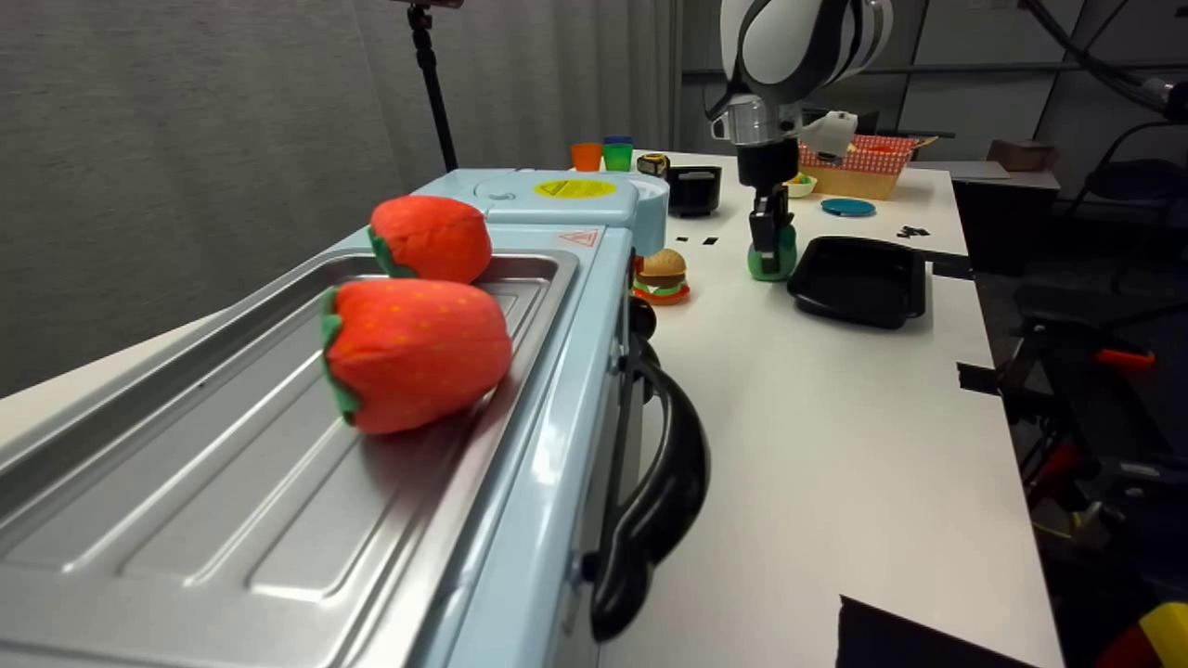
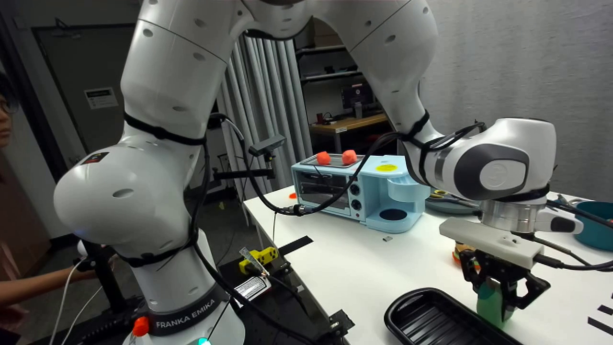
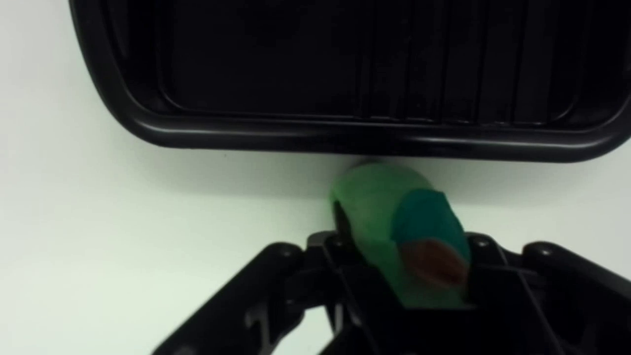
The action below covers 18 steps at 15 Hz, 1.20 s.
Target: Put the green pear in the coffeemaker chamber
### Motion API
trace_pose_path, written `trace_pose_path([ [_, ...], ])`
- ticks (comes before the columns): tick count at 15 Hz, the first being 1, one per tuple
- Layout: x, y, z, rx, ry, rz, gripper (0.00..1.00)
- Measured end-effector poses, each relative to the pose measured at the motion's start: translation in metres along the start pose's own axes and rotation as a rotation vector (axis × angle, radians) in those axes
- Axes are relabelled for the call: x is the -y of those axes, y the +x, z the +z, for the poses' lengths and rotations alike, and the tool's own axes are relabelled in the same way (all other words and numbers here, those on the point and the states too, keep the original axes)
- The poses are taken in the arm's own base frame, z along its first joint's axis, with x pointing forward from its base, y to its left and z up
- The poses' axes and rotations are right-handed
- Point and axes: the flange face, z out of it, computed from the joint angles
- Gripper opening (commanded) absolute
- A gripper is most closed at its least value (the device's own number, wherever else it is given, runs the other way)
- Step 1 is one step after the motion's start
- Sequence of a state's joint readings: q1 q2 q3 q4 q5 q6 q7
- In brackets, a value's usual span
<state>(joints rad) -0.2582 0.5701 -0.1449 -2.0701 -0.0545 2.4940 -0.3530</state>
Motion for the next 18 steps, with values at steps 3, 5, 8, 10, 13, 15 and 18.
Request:
trace_pose_path([
  [3,0.005,0.000,-0.016,-0.018,-0.005,-0.009,0.06],
  [5,0.013,-0.004,-0.032,-0.030,-0.008,-0.021,0.04],
  [8,0.034,-0.016,-0.064,-0.036,0.000,-0.046,0.05],
  [10,0.053,-0.027,-0.090,-0.043,0.006,-0.068,0.05],
  [13,0.086,-0.042,-0.135,-0.066,0.001,-0.109,0.05],
  [15,0.110,-0.051,-0.168,-0.089,-0.019,-0.139,0.05],
  [18,0.144,-0.060,-0.213,-0.133,-0.054,-0.191,0.05],
])
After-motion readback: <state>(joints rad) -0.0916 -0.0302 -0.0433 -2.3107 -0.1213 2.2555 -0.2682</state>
